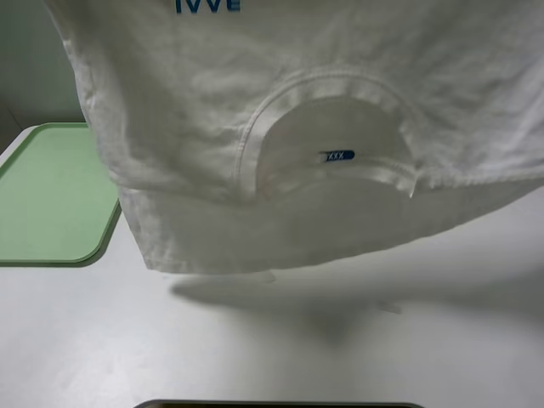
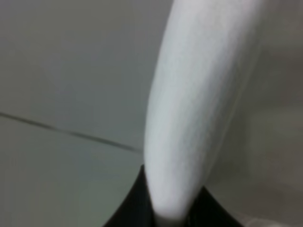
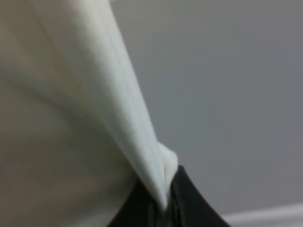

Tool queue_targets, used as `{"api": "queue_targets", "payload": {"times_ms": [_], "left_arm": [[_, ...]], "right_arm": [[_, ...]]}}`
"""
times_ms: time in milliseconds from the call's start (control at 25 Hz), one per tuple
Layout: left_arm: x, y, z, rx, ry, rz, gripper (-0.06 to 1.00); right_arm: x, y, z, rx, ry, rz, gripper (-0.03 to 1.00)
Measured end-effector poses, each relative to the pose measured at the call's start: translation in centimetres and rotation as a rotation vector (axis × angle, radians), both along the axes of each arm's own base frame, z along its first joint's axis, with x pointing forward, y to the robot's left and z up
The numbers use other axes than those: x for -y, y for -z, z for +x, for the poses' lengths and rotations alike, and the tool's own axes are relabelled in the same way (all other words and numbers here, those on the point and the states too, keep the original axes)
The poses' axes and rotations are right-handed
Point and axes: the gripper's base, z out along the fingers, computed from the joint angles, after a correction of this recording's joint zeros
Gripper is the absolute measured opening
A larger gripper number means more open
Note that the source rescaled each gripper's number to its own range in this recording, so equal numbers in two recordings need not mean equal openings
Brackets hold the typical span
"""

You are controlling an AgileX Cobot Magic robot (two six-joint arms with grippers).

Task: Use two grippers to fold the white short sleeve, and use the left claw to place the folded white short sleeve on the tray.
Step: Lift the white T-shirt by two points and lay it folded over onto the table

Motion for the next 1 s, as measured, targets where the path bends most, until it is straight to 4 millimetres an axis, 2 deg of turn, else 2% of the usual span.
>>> {"api": "queue_targets", "payload": {"times_ms": [40, 160, 320, 400, 480, 600, 680, 760, 880, 1000], "left_arm": [[0.0, 0.0, 0.0, 0.000, 0.000, 0.000, 0.03], [0.4, 1.9, 1.9, -0.078, -0.025, 0.064, 0.03], [1.4, 7.6, 6.4, -0.295, -0.045, 0.228, 0.03], [1.6, 8.3, 7.0, -0.317, -0.045, 0.243, 0.03], [1.9, 10.8, 8.6, -0.390, -0.049, 0.306, 0.03], [2.0, 15.7, 11.8, -0.487, -0.069, 0.402, 0.03], [1.5, 17.7, 13.8, -0.479, -0.135, 0.358, 0.03], [1.1, 18.1, 14.4, -0.472, -0.164, 0.335, 0.03], [-0.5, 18.7, 15.5, -0.461, -0.242, 0.272, 0.03], [-1.0, 18.6, 15.8, -0.452, -0.259, 0.253, 0.03]], "right_arm": [[-0.2, 0.8, 1.0, -0.044, 0.001, 0.000, 0.00], [-1.2, 4.2, 4.8, -0.204, 0.006, -0.015, 0.00], [-2.3, 8.8, 9.0, -0.365, 0.007, -0.049, 0.00], [-2.8, 11.7, 11.0, -0.455, 0.009, -0.074, 0.00], [-3.3, 14.9, 13.0, -0.541, 0.006, -0.105, 0.00], [-3.9, 18.4, 14.9, -0.605, -0.020, -0.180, 0.00], [-4.0, 20.7, 16.2, -0.618, -0.059, -0.242, 0.00], [-3.8, 22.0, 17.1, -0.619, -0.084, -0.253, 0.00], [-3.5, 22.9, 17.6, -0.621, -0.096, -0.246, 0.00], [-2.5, 23.8, 18.4, -0.599, -0.115, -0.222, 0.00]]}}
